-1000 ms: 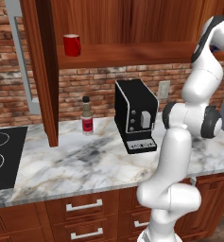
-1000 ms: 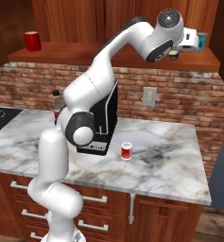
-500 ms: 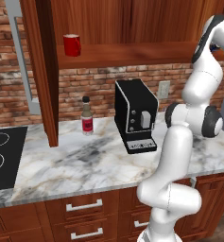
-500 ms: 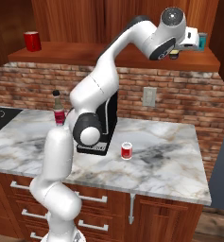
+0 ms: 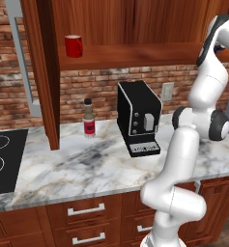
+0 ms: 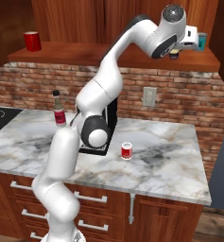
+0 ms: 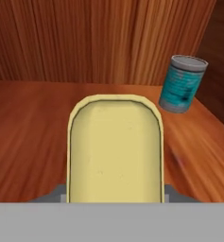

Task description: Pick the cans from the counter and place them in their designated side in the cabinet.

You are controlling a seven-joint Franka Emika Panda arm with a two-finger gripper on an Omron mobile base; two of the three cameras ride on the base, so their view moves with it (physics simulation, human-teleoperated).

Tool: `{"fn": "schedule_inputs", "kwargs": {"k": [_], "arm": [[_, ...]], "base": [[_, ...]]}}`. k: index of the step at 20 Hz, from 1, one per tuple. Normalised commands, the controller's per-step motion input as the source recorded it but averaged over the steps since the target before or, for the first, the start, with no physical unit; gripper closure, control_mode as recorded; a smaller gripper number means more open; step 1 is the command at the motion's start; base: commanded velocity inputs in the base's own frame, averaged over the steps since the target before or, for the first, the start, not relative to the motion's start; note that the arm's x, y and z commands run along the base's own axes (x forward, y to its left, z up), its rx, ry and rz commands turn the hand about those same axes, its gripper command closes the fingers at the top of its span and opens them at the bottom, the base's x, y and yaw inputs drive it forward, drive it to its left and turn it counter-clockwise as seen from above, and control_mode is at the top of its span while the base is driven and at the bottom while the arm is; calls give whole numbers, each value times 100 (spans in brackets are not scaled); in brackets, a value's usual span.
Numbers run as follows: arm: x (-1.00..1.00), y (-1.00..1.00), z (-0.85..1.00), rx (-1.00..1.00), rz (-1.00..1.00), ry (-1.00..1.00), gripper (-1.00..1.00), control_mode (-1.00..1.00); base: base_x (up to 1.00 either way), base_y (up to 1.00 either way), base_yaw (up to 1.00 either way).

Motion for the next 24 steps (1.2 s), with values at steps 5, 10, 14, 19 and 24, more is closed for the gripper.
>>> {"fn": "schedule_inputs", "kwargs": {"k": [5, 10, 14, 19, 24], "arm": [[27, 0, -38, 0, 2, 2, 100, -100], [34, 0, -39, 0, 1, 0, -100, -100], [31, 0, -34, 0, 1, 0, -100, -100], [34, 0, -28, 0, 2, -4, -100, -100], [19, -4, -14, 0, 4, -14, -100, -100]], "base": [[0, 0, 0], [0, 0, 0], [0, 0, 0], [0, 0, 0], [0, 0, 0]]}}
